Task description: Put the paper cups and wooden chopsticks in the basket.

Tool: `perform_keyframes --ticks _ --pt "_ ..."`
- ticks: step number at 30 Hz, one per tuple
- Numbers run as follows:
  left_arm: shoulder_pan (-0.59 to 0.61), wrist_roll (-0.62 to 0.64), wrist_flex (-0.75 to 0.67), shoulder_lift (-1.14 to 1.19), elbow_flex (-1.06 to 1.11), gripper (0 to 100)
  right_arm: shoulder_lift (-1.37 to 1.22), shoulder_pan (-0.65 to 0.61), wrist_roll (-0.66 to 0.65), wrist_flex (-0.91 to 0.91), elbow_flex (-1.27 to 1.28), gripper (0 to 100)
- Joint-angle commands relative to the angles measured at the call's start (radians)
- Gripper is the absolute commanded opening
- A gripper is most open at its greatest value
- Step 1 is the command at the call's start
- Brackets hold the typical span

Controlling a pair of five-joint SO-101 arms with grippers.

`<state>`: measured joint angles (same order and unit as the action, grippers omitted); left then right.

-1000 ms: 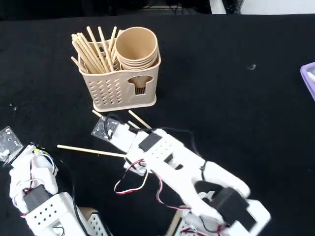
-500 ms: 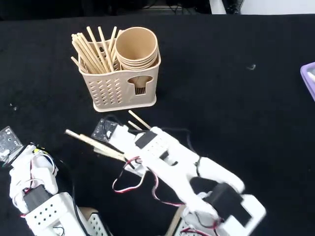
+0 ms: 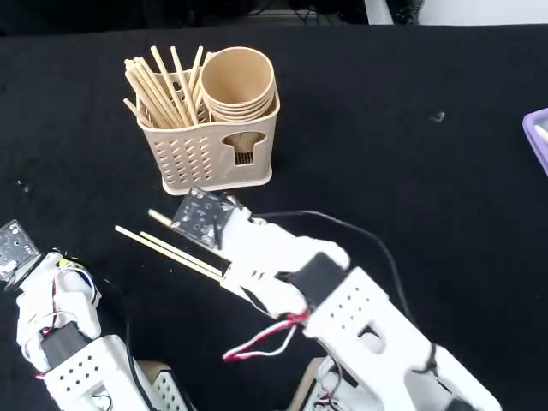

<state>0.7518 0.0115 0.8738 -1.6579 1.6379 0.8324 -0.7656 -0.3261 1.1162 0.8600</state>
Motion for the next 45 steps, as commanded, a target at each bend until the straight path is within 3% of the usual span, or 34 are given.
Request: perform_keyframes --ticks 1,5,11,15,21,30,33,36,45 --pt "0.013 0.009 -0.021 -0.011 -0.039 11 0.102 -0.006 0.054 -0.003 -0.047 1.1" --pt "0.01 0.009 -0.021 -0.011 -0.039 11 0.176 -0.006 0.13 -0.178 -0.173 1.1" --pt "0.013 0.009 -0.02 -0.011 -0.038 11 0.185 -0.006 0.247 -0.787 -0.176 1.1" --pt "0.013 0.009 -0.018 -0.011 -0.038 11 0.101 0.008 0.258 -1.122 -0.134 1.1" --pt "0.013 0.009 -0.018 -0.011 -0.038 11 -0.179 0.121 0.258 -1.309 -0.239 1.1" --pt "0.013 0.009 -0.018 -0.011 -0.038 11 -0.595 0.183 0.264 -1.309 -0.44 1.5" --pt "0.013 0.009 -0.018 -0.011 -0.038 11 -0.645 0.184 0.265 -1.238 -0.453 9.6" --pt "0.013 0.009 -0.018 -0.011 -0.038 11 -0.633 0.183 0.265 -1.074 -0.483 18.8" --pt "0.013 0.009 -0.018 -0.011 -0.038 11 -0.262 0.184 0.259 -0.374 -0.472 14.7"
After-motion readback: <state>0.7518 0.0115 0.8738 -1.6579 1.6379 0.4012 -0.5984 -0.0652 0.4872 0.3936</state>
